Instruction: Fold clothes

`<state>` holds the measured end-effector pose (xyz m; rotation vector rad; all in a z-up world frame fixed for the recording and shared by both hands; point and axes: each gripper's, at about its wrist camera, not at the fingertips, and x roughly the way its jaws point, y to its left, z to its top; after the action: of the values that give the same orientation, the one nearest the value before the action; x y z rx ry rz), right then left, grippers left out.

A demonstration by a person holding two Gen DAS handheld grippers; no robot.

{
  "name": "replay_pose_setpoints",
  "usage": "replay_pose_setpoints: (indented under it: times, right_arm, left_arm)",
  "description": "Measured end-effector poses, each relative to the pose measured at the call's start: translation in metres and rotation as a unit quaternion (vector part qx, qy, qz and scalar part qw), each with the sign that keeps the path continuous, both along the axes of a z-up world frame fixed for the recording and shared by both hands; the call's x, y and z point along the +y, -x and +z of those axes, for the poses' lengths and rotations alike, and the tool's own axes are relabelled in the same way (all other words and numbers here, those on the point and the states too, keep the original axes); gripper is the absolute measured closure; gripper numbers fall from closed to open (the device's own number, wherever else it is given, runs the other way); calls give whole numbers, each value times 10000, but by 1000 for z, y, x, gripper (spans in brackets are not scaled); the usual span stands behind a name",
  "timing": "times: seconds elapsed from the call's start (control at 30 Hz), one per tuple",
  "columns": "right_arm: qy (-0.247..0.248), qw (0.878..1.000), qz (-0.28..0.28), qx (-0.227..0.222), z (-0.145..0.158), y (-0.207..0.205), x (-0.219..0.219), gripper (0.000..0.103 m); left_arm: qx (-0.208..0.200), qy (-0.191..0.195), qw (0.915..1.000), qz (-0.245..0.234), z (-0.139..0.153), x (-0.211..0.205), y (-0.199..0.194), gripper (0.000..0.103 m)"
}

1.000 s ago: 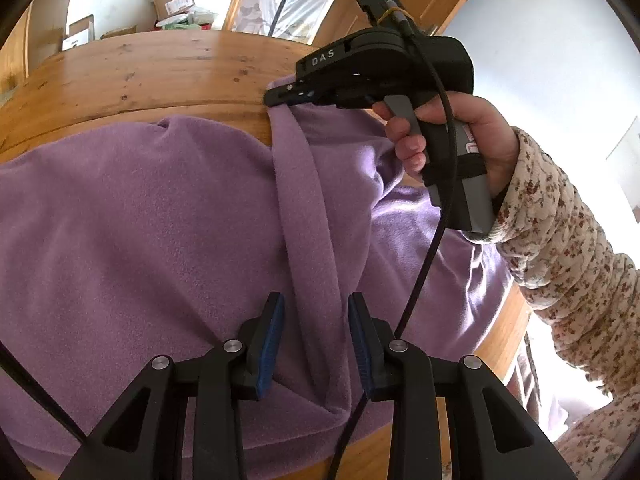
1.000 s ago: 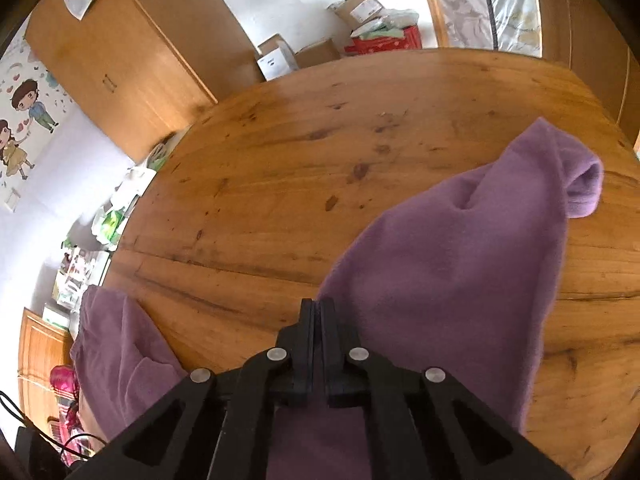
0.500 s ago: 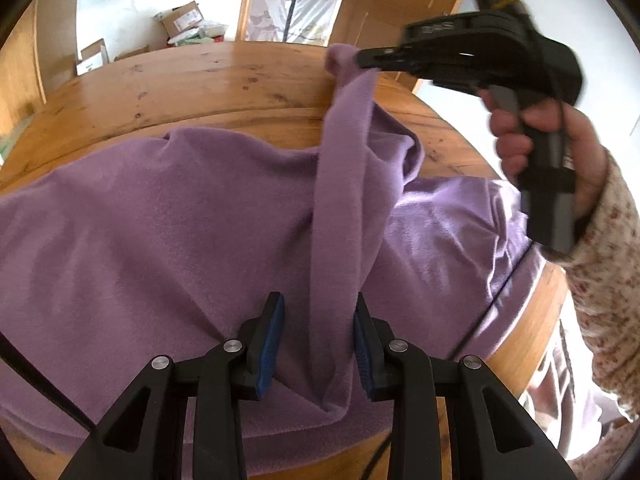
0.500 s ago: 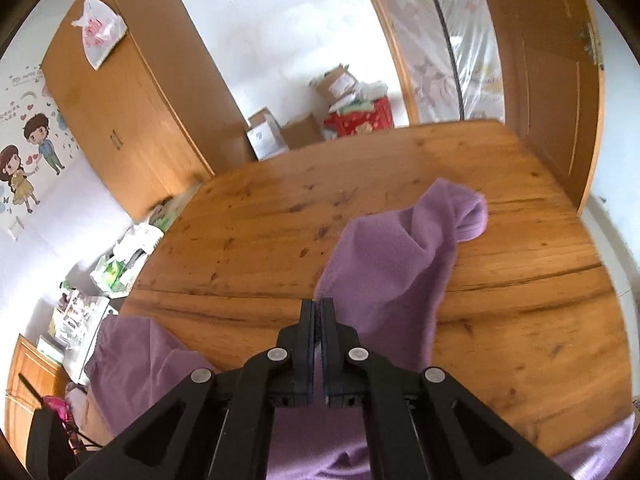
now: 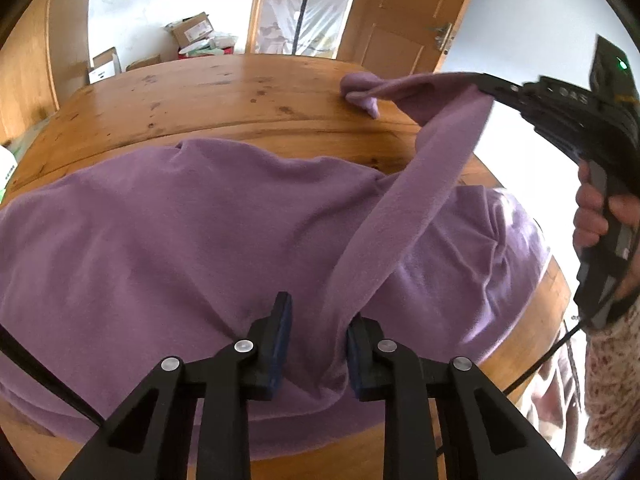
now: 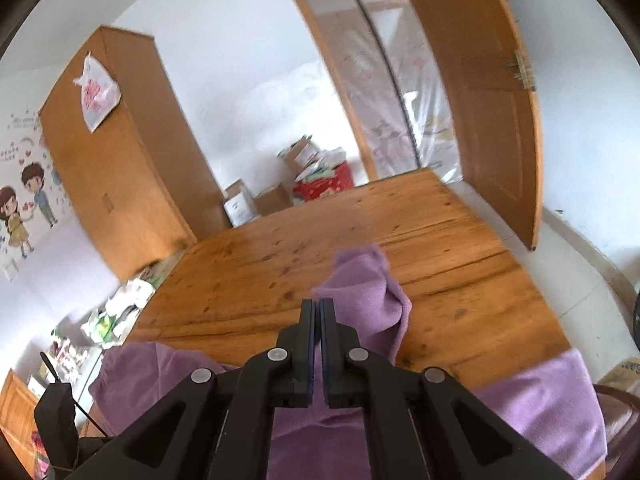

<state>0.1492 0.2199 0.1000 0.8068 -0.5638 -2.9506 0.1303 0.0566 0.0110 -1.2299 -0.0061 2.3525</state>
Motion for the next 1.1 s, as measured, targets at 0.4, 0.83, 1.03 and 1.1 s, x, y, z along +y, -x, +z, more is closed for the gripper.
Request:
replay_pose_setpoints:
  times: [0.4,0.83,1.03,1.1]
  right_arm:
    - [-8,9977,-567,372,2,-62,15,100]
    - [65,9953,-939,-215,-64,-106,20,100]
    - [104,9947,-961,-346,-76,-111,22,100]
    - [62,9952,-944,-239,-71,-114,21,101]
  left_arm:
    - [446,-377,9975,-396,23,-4,-22,93]
    - [124,91,9978,-649,-6,5,-34,93]
    - [104,90,9980,-625,-5,2,-34,93]
    - [187,83,9980,-600,-1,1,-35,93]
